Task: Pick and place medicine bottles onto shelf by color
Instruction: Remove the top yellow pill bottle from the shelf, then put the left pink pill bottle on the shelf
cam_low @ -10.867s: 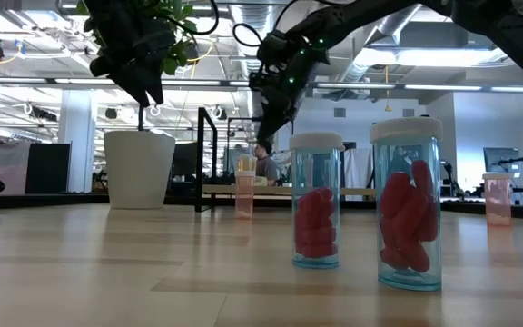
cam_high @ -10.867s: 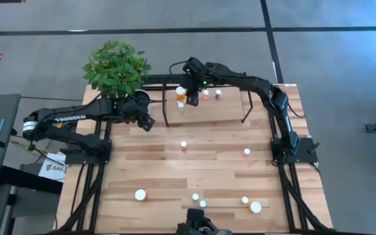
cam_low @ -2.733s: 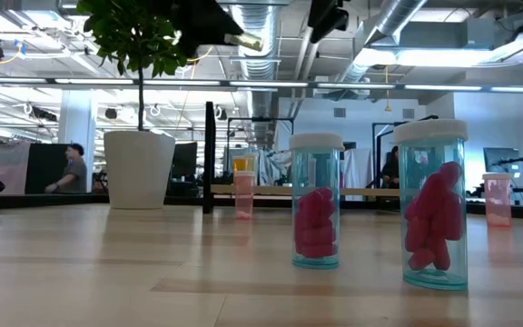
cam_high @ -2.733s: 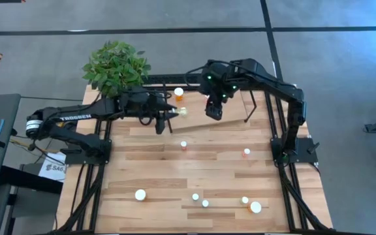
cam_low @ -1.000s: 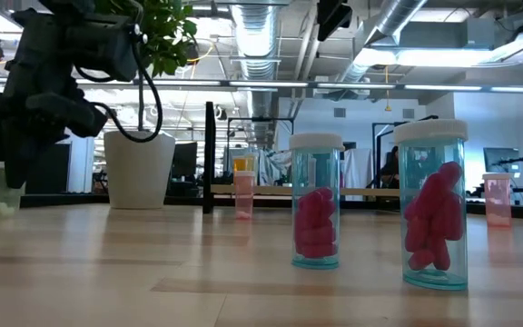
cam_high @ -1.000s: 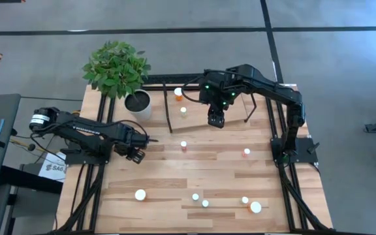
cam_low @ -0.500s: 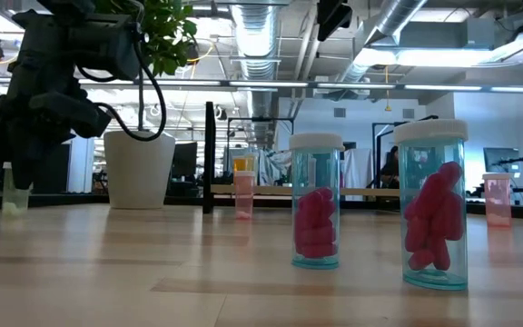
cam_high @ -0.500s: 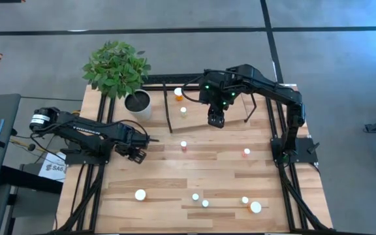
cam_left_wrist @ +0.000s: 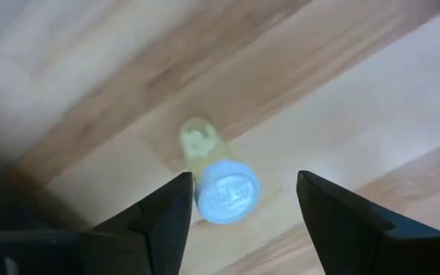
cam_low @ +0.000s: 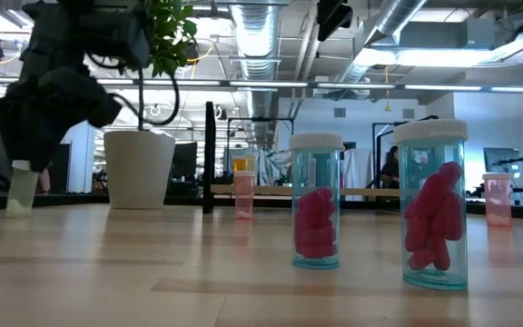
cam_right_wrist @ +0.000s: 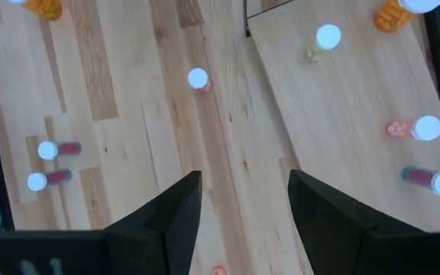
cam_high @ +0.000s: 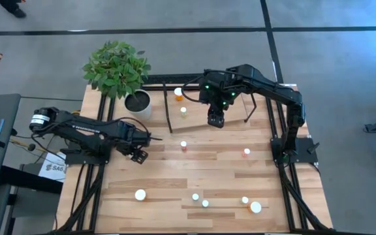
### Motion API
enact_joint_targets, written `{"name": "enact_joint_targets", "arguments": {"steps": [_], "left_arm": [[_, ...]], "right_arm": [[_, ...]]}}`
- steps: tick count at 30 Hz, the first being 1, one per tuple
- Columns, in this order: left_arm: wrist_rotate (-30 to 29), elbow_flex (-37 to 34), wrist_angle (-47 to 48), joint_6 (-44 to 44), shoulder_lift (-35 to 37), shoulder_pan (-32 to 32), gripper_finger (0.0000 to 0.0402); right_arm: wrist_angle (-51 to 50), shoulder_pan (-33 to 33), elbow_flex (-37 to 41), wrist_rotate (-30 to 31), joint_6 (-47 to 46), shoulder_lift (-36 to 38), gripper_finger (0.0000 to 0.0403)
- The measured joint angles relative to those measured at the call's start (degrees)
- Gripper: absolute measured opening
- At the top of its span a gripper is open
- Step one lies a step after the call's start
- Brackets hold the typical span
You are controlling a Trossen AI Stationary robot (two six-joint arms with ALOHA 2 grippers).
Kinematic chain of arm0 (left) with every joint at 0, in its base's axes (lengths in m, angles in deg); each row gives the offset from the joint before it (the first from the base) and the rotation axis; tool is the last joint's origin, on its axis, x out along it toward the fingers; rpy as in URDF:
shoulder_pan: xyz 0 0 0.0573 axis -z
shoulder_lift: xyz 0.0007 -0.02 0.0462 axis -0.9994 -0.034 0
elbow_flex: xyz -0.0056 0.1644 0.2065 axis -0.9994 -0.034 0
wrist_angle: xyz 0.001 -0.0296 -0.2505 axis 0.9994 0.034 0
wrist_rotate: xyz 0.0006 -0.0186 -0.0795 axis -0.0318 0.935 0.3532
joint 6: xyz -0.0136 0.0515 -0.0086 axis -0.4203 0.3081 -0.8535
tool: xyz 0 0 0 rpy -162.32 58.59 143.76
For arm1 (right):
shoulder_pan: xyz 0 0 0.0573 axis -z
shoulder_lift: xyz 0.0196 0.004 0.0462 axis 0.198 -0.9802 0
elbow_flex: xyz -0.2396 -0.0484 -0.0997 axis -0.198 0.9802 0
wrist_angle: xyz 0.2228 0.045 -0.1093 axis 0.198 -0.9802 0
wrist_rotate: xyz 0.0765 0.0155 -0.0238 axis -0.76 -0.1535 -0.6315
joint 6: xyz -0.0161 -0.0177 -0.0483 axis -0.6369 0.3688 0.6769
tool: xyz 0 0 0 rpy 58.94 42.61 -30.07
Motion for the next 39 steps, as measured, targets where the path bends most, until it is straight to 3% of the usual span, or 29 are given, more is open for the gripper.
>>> {"name": "enact_joint_targets", "arguments": {"steps": [10,20,33,39], "left_arm": [[-8.7,3.3,10.7,0.7,0.0,0.0,0.0222],[-12.6,4.1,5.1,6.0,0.0,-2.4,0.0222],[-24.3,19.8,3.2,23.9,0.1,-6.5,0.0222],[-23.8,25.9,4.5,28.6,0.1,-6.5,0.0222]], "right_arm": [[0.0,0.0,0.0,0.0,-2.7,0.0,0.0218],[0.0,-0.3,0.0,0.0,-5.1,0.0,0.0218],[3.2,-3.0,0.4,2.8,-7.2,-1.3,0.0218],[4.1,-5.1,0.4,3.1,-9.5,-4.1,0.0218]]}}
